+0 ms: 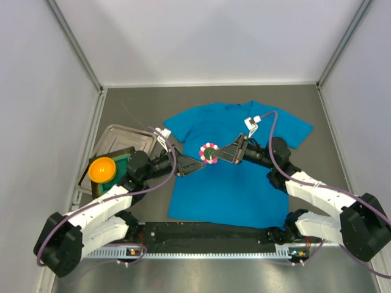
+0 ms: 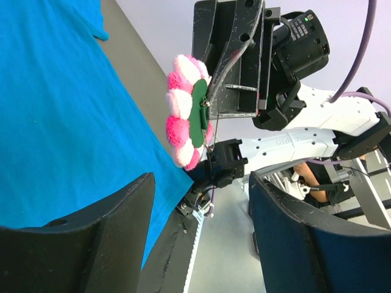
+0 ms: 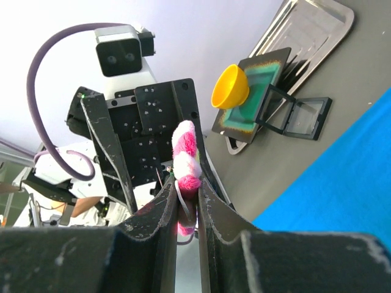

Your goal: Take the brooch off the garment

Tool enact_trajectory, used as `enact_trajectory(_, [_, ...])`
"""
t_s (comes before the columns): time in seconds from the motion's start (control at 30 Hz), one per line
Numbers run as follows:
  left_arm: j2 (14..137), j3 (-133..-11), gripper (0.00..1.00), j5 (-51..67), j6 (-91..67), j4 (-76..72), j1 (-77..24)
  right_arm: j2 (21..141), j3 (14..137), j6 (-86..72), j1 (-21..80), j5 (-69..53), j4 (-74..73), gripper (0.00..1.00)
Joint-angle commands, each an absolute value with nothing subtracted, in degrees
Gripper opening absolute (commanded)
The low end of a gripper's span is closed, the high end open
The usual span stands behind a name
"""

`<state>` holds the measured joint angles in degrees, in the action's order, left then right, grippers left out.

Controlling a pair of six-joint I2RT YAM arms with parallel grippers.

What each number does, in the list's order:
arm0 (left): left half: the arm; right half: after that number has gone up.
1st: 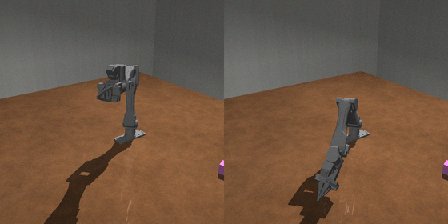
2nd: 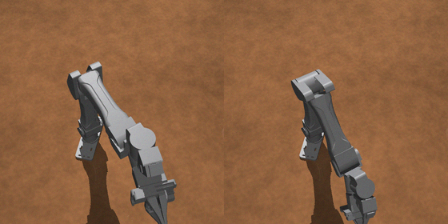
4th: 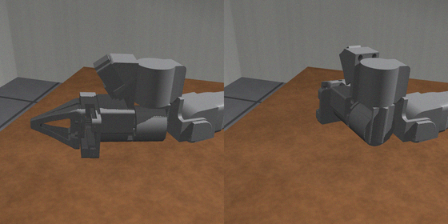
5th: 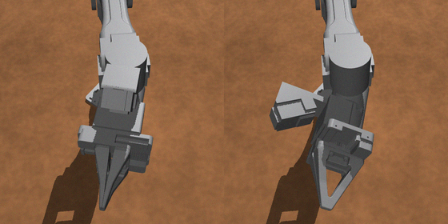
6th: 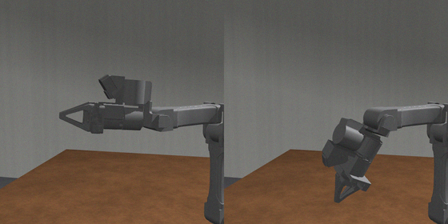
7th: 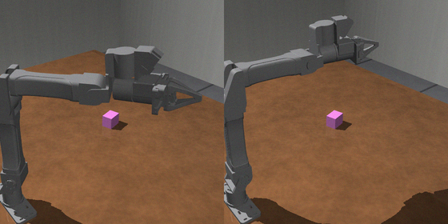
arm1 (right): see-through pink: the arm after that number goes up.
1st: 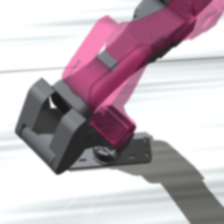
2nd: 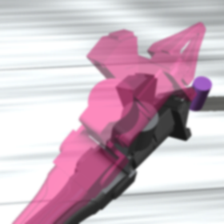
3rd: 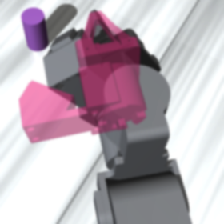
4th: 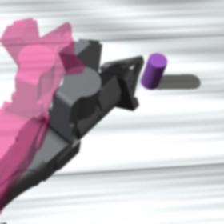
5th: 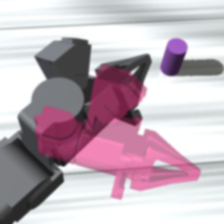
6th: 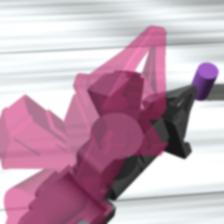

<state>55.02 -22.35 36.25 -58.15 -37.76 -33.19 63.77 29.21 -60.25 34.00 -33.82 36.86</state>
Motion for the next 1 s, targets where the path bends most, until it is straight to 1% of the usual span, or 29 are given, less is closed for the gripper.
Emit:
enact_trajectory(0.0, [56.1,-21.4,0.68,33.0,-58.3,-45.1,-34.0,62.6,29.2,-61.3,34.7,-32.0,41.7,0.00])
enact_trajectory(0.23, [60.9,-21.7,0.68,33.4,-61.3,-51.6,-34.2,63.9,29.4,-62.2,34.8,-33.7,44.1,0.00])
enact_trajectory(0.53, [64.0,-22.4,0.67,34.4,-63.6,-57.5,-34.4,64.6,29.5,-61.9,35.2,-34.5,44.2,0.00])
enact_trajectory(0.73, [65.2,-22.9,0.67,34.5,-64.0,-58.5,-35.0,64.7,29.8,-61.7,35.4,-34.5,44.0,0.00])
enact_trajectory(0.97, [66.3,-23.6,0.64,34.5,-63.9,-58.4,-35.1,64.5,30.0,-60.8,35.6,-34.6,43.2,0.00])
